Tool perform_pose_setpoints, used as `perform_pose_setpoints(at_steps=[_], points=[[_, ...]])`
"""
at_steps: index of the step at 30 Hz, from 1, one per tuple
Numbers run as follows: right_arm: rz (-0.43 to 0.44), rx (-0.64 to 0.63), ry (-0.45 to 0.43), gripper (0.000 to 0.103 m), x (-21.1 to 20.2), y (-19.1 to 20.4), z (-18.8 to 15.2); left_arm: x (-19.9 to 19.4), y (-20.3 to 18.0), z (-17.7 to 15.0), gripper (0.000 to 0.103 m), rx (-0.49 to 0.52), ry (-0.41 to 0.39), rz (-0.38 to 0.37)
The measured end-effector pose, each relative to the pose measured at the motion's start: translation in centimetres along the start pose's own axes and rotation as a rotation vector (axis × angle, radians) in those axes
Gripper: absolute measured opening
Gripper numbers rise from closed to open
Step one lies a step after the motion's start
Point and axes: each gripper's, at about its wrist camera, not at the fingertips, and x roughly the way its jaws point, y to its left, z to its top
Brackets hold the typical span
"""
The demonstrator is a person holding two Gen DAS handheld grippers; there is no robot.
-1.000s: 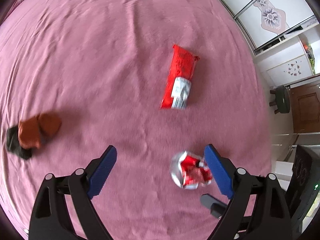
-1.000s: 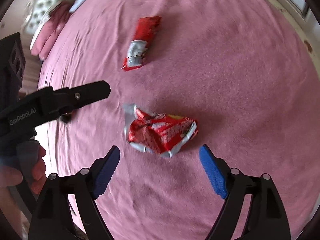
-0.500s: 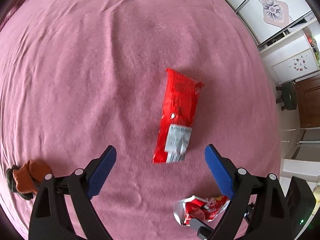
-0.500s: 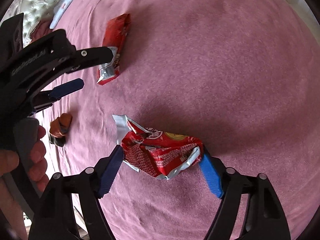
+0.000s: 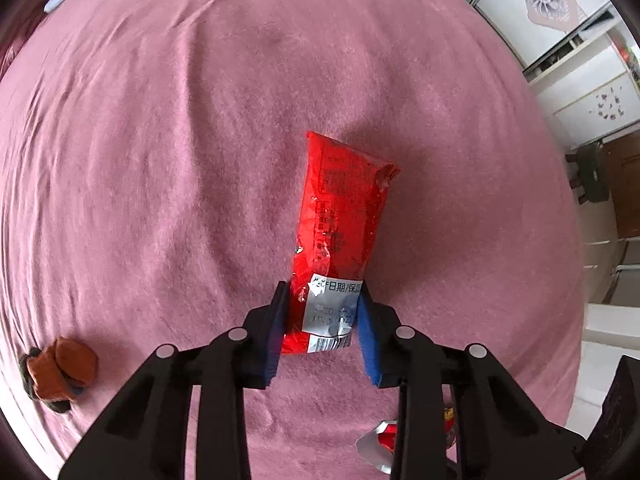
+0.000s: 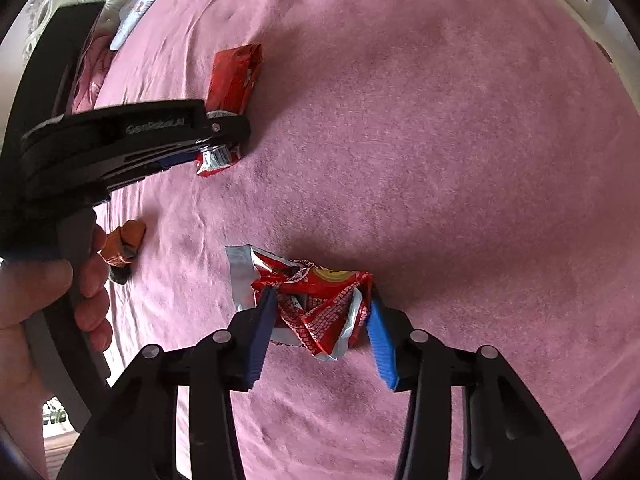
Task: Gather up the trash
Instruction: 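Grasp the red snack bag with the left gripper while the right gripper grasps the crumpled red wrapper, then carry the red snack bag and red wrapper in both grippers over the yellow bin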
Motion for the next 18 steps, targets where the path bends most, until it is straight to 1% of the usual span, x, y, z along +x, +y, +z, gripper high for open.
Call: perform_pose_setpoints(at_steps=[2, 7, 10, 16, 18], points=[[0.004, 0.006, -0.002, 0.043, -0.6, -0.4, -0.3, -0.2, 0.4, -0.7, 0.032, -0.027, 0.002, -0.038], [0.011, 0.016, -0.003, 0.043, -2.3, -1.7, -1.4, -0.9, 0.7, -2.8, 0.032, -0.035, 0.002, -0.068], [0.004, 0.018, -0.007, 0.043, -2.5, -1.6, -2.0, -1.3, 0.6, -4.4, 0.033, -0.043, 0.009, -0.084], [-0.008, 0.019, -0.019, 0.042, -4.4, -2.5, -4.2, -2.8, -1.1, -8.8, 0.033, -0.046, 0.026, -0.119], [-0.018, 0.008, -0.028, 0.042, -5.3, -2.7, -5.0, -3.3, -2.2, -11.4, 0.033, -0.048, 0.031, -0.126]])
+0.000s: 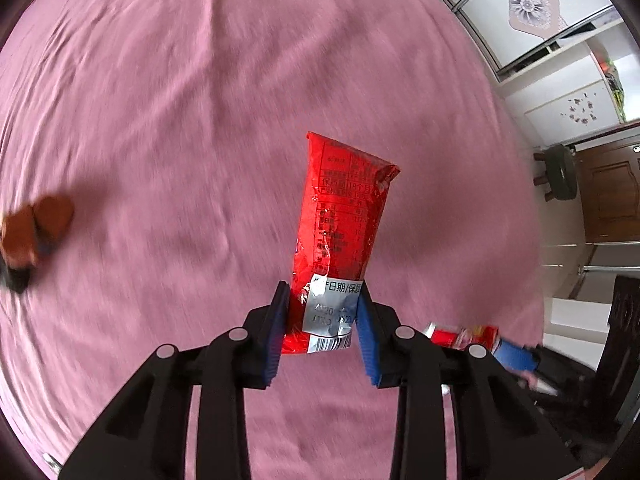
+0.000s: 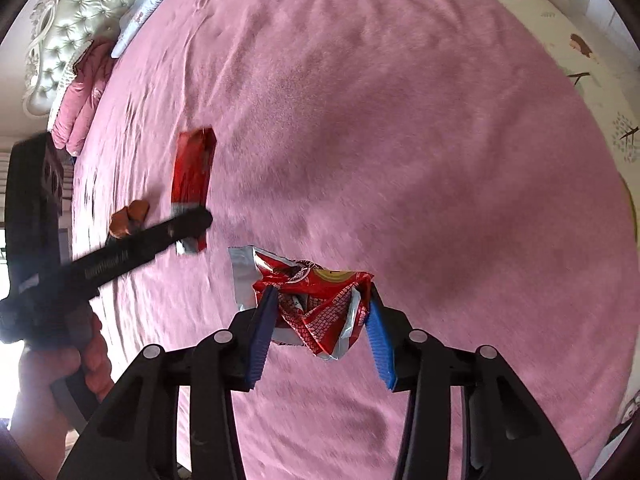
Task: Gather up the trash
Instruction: 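Carry the red snack bag and red wrapper in both grippers over the yellow bin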
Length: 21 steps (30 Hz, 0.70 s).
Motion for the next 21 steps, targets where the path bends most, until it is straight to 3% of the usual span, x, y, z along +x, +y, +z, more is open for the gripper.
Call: perform_pose_setpoints(at_steps=[8, 21], points=[[-0.007, 0.004, -0.034, 0.042, -4.3, -2.1, -4.0, -0.5, -3.4, -7.1, 0.033, 0.004, 0.032, -0.037], [-0.008, 0.068, -0.114, 0.042, -10.8, -8.0, -9.5, -1.6, -11.7, -13.6, 0.033, 0.086, 0.042, -0.091]])
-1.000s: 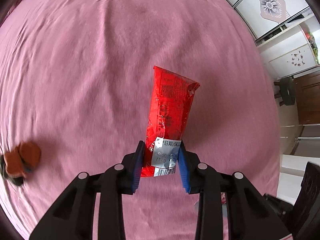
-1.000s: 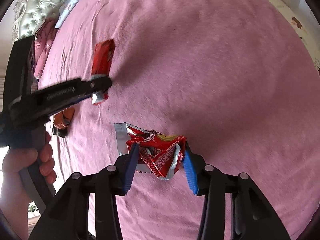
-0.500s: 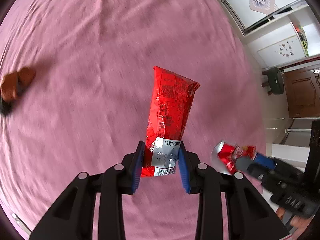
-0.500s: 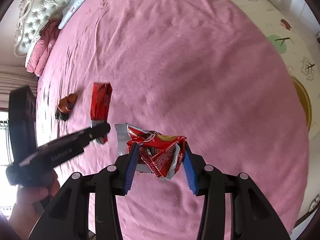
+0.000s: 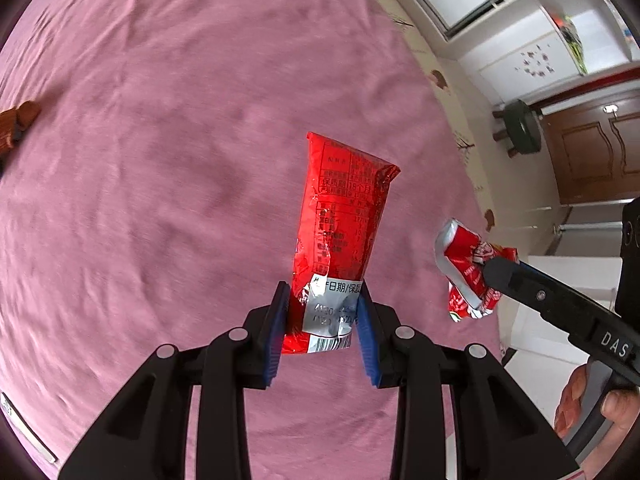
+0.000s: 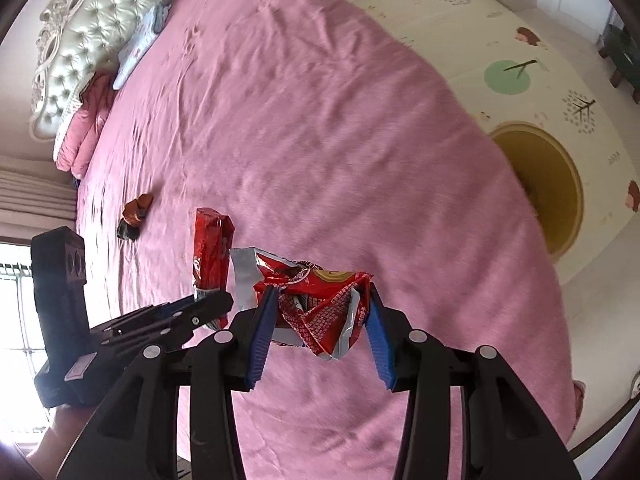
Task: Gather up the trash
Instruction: 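Carry the red snack bag and red wrapper in both grippers over the yellow bin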
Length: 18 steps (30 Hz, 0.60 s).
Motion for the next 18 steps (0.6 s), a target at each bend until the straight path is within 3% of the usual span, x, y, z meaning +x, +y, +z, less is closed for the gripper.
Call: perform_pose_setpoints(at_steps=[9, 18], points=[[-0.005, 0.056, -0.051, 0.042, -3.7, -5.5, -0.3, 0.9, -7.2, -1.2, 0.033, 0.085, 0.016, -0.033], [-0.016, 0.132, -0.104, 0.042, -6.7, -11.3, 1.3, 2.4, -12.4, 0.9, 0.033, 0.173, 0.045, -0.046]])
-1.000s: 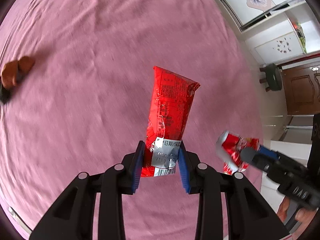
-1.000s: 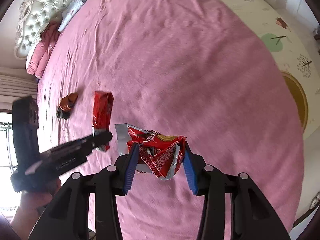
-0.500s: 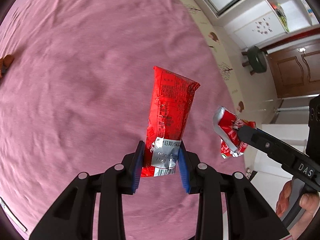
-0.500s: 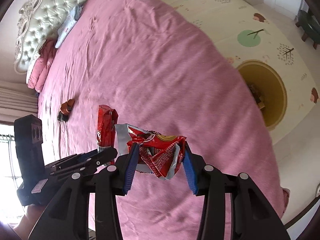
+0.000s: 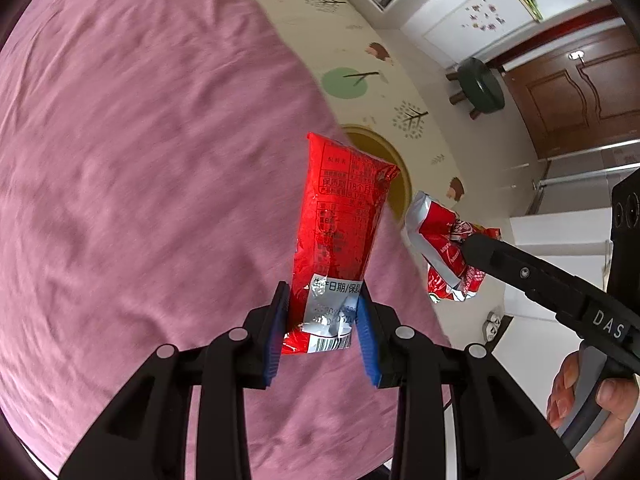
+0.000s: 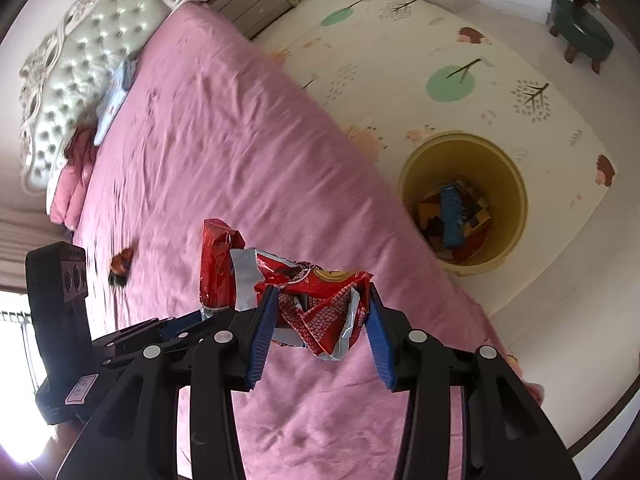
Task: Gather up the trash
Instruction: 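Carry the red snack bag and red wrapper in both grippers over the yellow bin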
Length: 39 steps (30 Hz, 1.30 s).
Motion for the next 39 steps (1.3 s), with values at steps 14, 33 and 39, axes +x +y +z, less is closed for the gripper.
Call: perform_pose_setpoints(at_steps=[14, 33, 39], points=[[-0.02, 0.133, -0.062, 0.042, -1.8, -8.1, 3.8, 4.9, -7.8, 5.6, 0.033, 0.118, 0.044, -0.025], [-0.071, 0.211, -0.132, 0.037, -2.6, -13.9, 8.8, 9.2, -12.0, 11.3, 0.077, 0.172, 0.075, -0.061], [-0.069, 0.226, -0.12, 0.037, -2.6, -14.5, 8.5, 9.1, -12.5, 10.9, 0.083, 0.197, 0.084, -0.033]])
